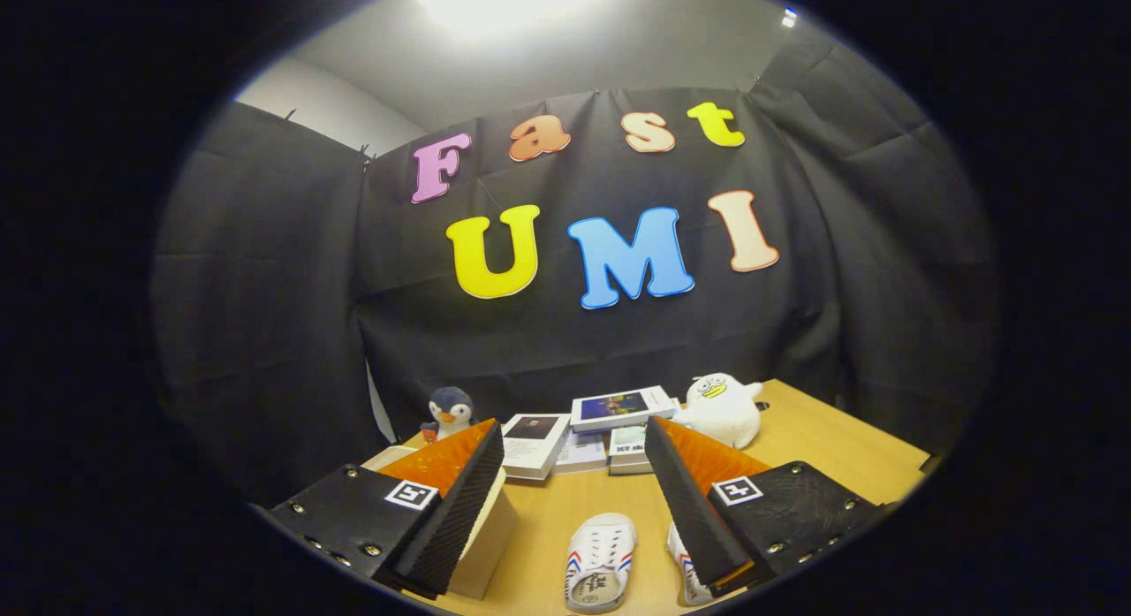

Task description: Open the storage box then place both shoes into the box .Put the left shoe in first, then the right shoe, with the right side of both shoes facing outward in a uniform manner.

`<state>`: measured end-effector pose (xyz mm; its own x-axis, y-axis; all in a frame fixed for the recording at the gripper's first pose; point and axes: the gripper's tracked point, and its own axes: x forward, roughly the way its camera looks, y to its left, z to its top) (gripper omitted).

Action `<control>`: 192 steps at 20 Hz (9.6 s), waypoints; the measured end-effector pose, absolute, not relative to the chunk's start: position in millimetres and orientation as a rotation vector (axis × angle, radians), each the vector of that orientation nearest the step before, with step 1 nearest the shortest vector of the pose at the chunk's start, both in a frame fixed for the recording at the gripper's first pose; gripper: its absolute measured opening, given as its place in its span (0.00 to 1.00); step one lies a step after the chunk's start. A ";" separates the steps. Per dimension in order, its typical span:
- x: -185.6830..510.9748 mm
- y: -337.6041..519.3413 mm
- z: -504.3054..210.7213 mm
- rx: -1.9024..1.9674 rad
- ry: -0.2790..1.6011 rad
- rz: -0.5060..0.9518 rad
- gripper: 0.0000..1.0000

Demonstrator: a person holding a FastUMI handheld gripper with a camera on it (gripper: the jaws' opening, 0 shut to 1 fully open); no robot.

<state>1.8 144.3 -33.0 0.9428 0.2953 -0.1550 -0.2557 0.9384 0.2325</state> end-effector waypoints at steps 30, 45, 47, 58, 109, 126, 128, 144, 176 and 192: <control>-63.7 271.5 -156.8 0.987 0.874 0.525 0.71; -61.7 273.0 -123.8 1.151 0.929 0.572 0.00; -57.8 274.8 -104.9 1.119 0.914 0.604 0.00; -51.1 331.7 -2.7 0.999 0.778 0.765 0.00; 54.6 231.6 -98.2 0.213 0.632 0.498 0.97; 52.4 135.4 -240.7 0.115 0.910 0.345 0.98; 48.3 131.0 -263.9 0.112 0.952 0.333 0.98; 30.1 132.4 -305.1 0.149 1.104 0.357 0.85; 53.3 187.9 -155.1 0.499 1.080 0.285 0.00; 41.5 327.1 -119.5 0.418 1.069 0.454 0.00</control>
<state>41.5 327.1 -119.5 0.4070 0.5435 -0.7342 -0.1509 0.8327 0.5327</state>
